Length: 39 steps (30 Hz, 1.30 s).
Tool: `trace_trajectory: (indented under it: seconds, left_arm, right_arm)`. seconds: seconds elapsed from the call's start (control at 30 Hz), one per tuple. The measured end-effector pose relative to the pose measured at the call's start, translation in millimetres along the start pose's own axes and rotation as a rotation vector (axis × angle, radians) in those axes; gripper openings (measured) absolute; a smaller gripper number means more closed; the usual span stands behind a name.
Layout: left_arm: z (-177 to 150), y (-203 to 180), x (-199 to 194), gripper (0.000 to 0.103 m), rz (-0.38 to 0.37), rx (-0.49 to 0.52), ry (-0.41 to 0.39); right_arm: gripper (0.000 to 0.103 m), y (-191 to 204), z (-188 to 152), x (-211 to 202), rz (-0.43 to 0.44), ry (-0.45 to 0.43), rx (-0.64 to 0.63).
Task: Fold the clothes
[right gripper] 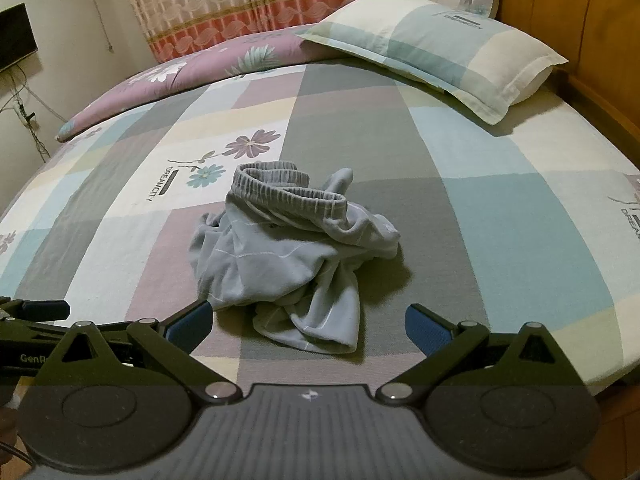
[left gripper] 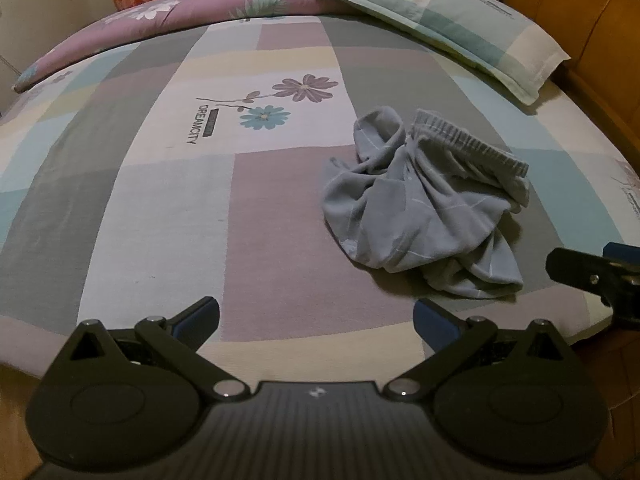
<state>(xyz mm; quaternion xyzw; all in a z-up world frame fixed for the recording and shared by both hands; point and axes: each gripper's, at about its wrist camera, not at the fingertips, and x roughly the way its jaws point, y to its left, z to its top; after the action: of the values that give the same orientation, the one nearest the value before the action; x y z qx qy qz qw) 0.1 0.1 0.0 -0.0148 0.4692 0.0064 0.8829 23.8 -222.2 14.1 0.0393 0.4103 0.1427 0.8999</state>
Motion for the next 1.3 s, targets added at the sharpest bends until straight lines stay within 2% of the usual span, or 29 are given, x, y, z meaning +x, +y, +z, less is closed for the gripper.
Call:
trace_trajectory:
  seconds: [1.3]
  left_arm:
    - [3.2,-1.8,-4.1,0.102,0.012,0.013,-0.023]
  right_arm:
    - [0.103,0.9,1.2,1.8,0.024,0.000,-0.004]
